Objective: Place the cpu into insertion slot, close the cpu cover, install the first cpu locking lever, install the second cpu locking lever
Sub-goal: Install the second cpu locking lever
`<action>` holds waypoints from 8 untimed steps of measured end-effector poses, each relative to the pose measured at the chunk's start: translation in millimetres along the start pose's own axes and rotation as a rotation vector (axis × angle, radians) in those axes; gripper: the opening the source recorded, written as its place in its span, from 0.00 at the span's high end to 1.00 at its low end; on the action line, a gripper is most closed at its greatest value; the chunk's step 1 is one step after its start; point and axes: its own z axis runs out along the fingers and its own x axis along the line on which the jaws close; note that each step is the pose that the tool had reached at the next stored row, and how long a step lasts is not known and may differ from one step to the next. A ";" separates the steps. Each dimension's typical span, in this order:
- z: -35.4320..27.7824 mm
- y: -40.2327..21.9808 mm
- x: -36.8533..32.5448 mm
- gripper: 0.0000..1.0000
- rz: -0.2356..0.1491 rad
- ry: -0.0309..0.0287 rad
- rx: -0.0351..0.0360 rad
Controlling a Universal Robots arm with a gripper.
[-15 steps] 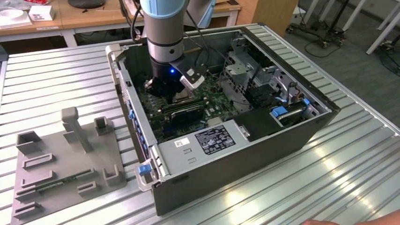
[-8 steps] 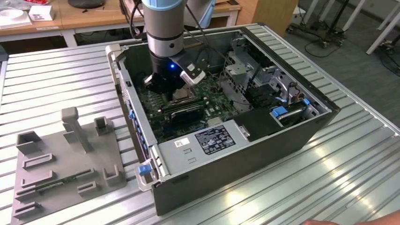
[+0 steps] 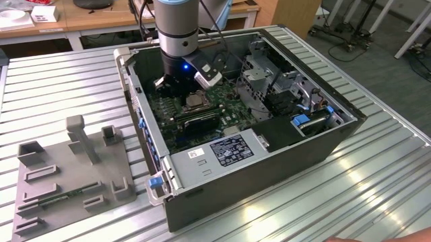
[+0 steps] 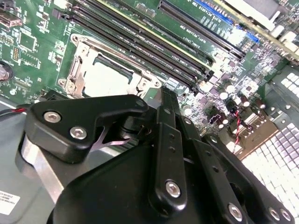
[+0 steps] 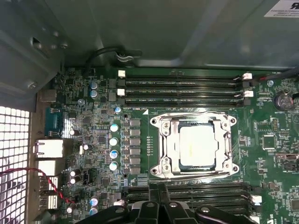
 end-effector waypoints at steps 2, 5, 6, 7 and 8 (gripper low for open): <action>-0.1 0.0 0.0 0.89 0.000 0.0001 0.0001; -0.2 0.0 -0.8 0.89 0.000 0.0003 0.0004; -0.1 0.0 -1.5 0.89 0.000 0.0003 0.0003; 0.0 0.1 -2.6 0.89 0.001 0.0001 0.0004; 0.3 0.1 -4.2 0.89 0.002 0.0000 0.0004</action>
